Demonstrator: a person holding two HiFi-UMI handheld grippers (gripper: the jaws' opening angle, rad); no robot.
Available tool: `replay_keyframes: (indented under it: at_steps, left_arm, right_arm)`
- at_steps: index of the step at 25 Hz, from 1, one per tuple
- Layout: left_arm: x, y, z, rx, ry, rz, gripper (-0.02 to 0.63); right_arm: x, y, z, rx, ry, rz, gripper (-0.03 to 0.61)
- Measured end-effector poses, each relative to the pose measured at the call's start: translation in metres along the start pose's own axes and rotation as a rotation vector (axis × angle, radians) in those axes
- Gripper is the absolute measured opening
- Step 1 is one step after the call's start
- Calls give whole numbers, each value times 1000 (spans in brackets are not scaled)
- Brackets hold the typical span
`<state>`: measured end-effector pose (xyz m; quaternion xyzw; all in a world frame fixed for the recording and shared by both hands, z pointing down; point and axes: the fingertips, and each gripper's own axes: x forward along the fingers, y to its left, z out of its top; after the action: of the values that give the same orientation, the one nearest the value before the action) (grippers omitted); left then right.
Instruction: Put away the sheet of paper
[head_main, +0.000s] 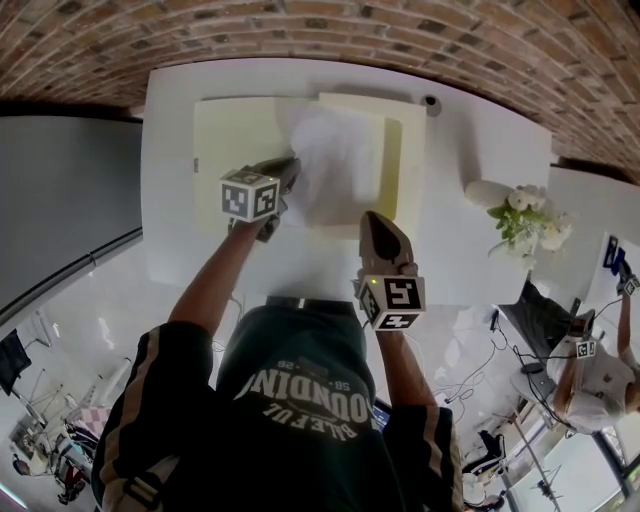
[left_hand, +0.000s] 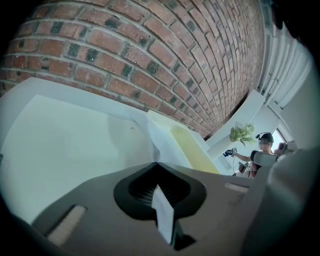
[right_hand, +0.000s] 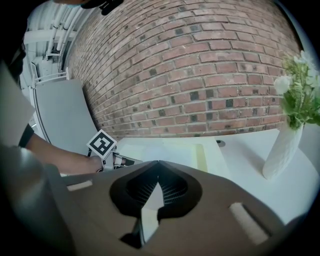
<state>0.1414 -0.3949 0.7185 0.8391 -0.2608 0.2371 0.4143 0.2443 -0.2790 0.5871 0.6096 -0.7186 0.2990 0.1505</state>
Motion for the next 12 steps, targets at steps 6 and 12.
replay_keyframes:
  at_steps: [6,12]
  left_arm:
    - [18,-9,-1,-6,17,-12,12]
    - [38,-24,-5,-16,42,-33,14]
  right_arm:
    - [1,-9,2,14,-2,-17,-2]
    - [0,-12,-2,17,4,-23,-2]
